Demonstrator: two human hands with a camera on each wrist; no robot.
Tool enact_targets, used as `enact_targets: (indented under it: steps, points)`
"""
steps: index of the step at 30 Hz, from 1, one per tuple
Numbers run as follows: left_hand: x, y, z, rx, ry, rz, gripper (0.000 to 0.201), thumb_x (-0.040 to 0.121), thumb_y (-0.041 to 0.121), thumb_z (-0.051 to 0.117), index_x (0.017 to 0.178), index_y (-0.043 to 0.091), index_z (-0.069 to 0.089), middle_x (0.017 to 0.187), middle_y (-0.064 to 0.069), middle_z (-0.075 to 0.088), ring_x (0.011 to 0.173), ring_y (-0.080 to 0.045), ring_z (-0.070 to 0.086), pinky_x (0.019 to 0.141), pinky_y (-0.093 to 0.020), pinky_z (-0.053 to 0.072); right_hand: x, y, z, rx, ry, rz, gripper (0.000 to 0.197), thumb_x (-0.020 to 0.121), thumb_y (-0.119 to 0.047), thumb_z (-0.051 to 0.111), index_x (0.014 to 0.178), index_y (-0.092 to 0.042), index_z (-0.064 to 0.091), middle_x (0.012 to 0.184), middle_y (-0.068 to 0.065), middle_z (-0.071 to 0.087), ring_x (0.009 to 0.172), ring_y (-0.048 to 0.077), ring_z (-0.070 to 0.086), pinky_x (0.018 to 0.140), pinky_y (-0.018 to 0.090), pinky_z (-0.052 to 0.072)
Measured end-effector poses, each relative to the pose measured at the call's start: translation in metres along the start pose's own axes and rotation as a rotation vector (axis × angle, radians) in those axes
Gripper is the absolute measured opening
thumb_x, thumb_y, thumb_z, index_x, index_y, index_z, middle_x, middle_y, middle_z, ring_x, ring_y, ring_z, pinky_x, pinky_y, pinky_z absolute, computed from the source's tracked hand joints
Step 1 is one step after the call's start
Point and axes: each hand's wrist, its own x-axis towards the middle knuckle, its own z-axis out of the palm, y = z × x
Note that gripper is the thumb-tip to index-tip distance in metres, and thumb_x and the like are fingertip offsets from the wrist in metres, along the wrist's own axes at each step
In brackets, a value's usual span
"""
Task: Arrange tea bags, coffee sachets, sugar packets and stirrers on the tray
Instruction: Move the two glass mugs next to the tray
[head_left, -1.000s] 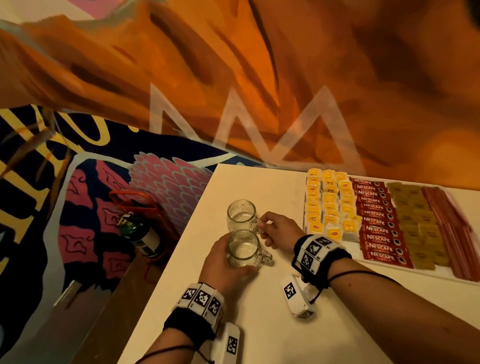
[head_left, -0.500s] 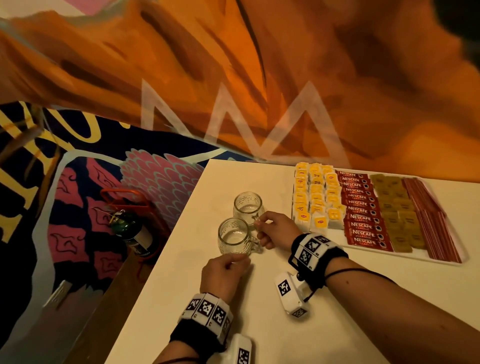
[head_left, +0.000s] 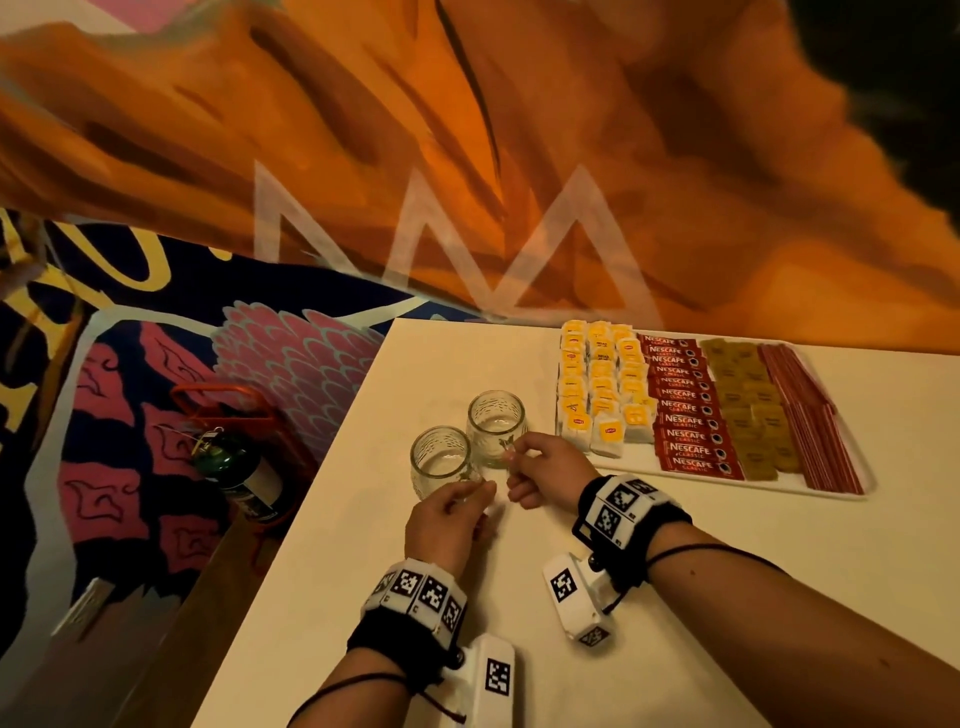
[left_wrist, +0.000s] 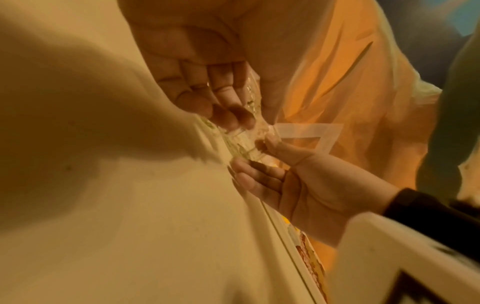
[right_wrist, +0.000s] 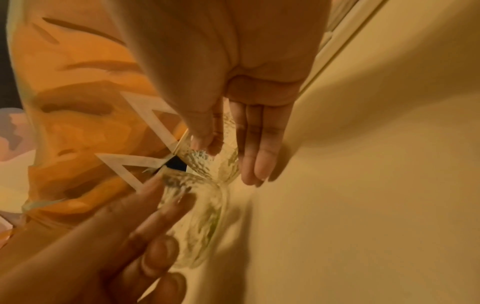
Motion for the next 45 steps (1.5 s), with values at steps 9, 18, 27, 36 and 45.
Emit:
enact_targets:
  steps: [9, 18, 27, 36, 45]
  points:
    - [0.007, 0.012, -0.013, 0.120, 0.174, 0.108, 0.012, 0.075, 0.022, 0.079, 0.069, 0.023, 0.069, 0.075, -0.004, 0.071, 0.074, -0.027, 0.065, 0.081, -0.045, 0.056, -0.031, -0.007, -0.039, -0.167, 0.139, -0.121, 0.019, 0.094, -0.022, 0.059, 0.077, -0.018, 0.054, 0.070, 0.014, 0.056, 0.058, 0.024, 0.054, 0.053, 0.030, 0.045]
    - [-0.019, 0.049, 0.054, 0.330, 0.191, 0.334, 0.020, 0.080, 0.031, 0.074, 0.091, 0.015, 0.076, 0.082, -0.007, 0.075, 0.081, -0.025, 0.069, 0.081, -0.033, 0.052, -0.093, -0.022, -0.149, -0.250, 0.202, -0.285, 0.008, 0.097, -0.018, 0.055, 0.089, -0.018, 0.057, 0.083, 0.009, 0.065, 0.074, 0.022, 0.064, 0.073, 0.040, 0.056]
    - [-0.070, 0.065, 0.206, 0.356, 0.071, 0.492, 0.027, 0.078, 0.035, 0.075, 0.097, 0.017, 0.077, 0.087, -0.004, 0.076, 0.084, -0.021, 0.070, 0.086, -0.036, 0.053, -0.154, -0.016, -0.336, -0.313, 0.389, -0.303, 0.010, 0.098, -0.016, 0.052, 0.101, -0.018, 0.061, 0.086, 0.006, 0.068, 0.071, 0.018, 0.066, 0.067, 0.029, 0.058]
    - [-0.102, 0.065, 0.334, 0.378, -0.053, 0.492, 0.026, 0.079, 0.032, 0.074, 0.100, 0.016, 0.075, 0.090, -0.004, 0.075, 0.081, -0.018, 0.067, 0.081, -0.037, 0.055, -0.152, 0.017, -0.474, -0.237, 0.468, -0.244, 0.011, 0.098, -0.010, 0.050, 0.090, -0.012, 0.058, 0.081, 0.016, 0.062, 0.067, 0.022, 0.057, 0.061, 0.029, 0.045]
    - [-0.099, 0.063, 0.386, 0.410, -0.106, 0.446, 0.020, 0.078, 0.032, 0.074, 0.097, 0.023, 0.076, 0.093, 0.002, 0.075, 0.085, -0.011, 0.067, 0.083, -0.028, 0.052, -0.114, 0.028, -0.525, -0.346, 0.444, -0.199, 0.011, 0.099, -0.014, 0.047, 0.103, -0.021, 0.054, 0.090, 0.009, 0.065, 0.077, 0.023, 0.063, 0.074, 0.035, 0.054]
